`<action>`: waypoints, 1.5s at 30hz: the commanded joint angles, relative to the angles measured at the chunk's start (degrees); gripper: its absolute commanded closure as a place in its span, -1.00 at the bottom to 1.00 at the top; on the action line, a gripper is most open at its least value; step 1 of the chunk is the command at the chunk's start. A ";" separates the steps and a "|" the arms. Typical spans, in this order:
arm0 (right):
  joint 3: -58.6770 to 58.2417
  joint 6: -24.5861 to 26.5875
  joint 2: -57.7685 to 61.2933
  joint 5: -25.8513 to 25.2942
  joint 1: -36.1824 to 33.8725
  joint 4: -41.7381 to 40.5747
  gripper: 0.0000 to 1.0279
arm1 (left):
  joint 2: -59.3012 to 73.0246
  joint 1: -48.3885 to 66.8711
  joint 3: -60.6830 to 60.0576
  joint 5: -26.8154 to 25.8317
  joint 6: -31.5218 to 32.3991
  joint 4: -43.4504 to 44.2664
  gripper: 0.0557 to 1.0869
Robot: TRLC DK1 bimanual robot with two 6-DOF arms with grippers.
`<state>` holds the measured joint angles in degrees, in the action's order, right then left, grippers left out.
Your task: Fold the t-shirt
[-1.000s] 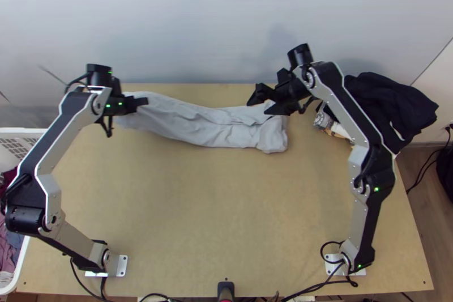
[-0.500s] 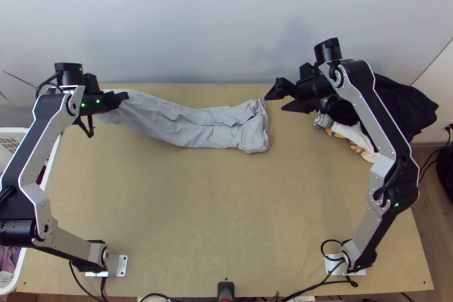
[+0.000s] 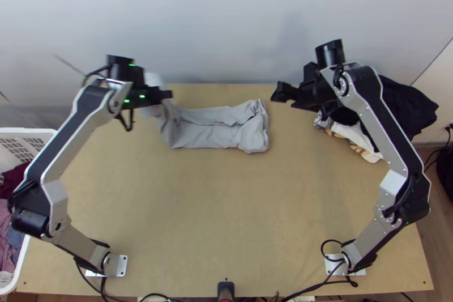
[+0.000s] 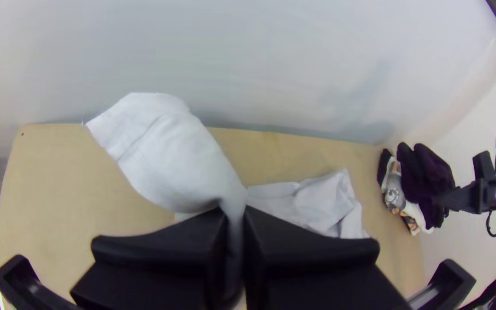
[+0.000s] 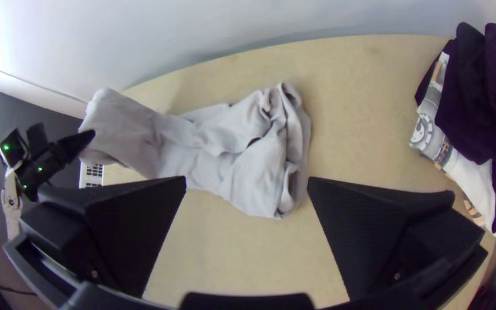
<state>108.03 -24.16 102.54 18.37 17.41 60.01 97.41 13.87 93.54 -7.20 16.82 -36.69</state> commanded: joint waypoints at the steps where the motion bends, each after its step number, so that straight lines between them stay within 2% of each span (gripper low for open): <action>1: -7.04 0.52 -3.93 -2.81 -0.45 -2.62 -0.92 | 4.64 9.51 5.25 1.75 0.58 0.12 0.92; 11: -9.41 0.43 -4.81 -4.04 -2.64 -2.88 -0.92 | 17.38 19.62 16.94 1.84 0.58 -1.55 0.92; 23: -12.23 0.17 -6.39 -4.13 -5.19 -2.97 -0.92 | 32.50 26.39 33.64 1.84 0.93 -6.03 0.92; 29: -12.32 0.17 -6.57 -4.13 -6.07 -3.14 -0.92 | 36.45 28.14 35.22 2.02 0.93 -5.59 0.90; 30: -12.32 0.17 -6.57 -4.13 -6.16 -3.14 -0.92 | 36.89 28.14 35.22 2.02 1.11 -5.59 0.79; 35: -13.02 0.17 -6.57 -4.13 -6.16 -3.23 -0.92 | 38.56 27.79 35.40 2.02 1.20 -5.41 -0.75; 36: -13.19 0.17 -6.48 -4.13 -6.16 -3.32 -0.92 | 38.56 27.62 35.57 2.02 1.20 -5.59 -0.91; 45: -13.63 0.34 -5.07 -4.13 -4.66 -5.60 -0.92 | 26.87 23.31 35.57 1.93 3.13 -7.79 -0.91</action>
<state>94.54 -23.97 96.40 14.26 11.64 56.01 131.07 40.14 128.90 -5.30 18.94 -42.28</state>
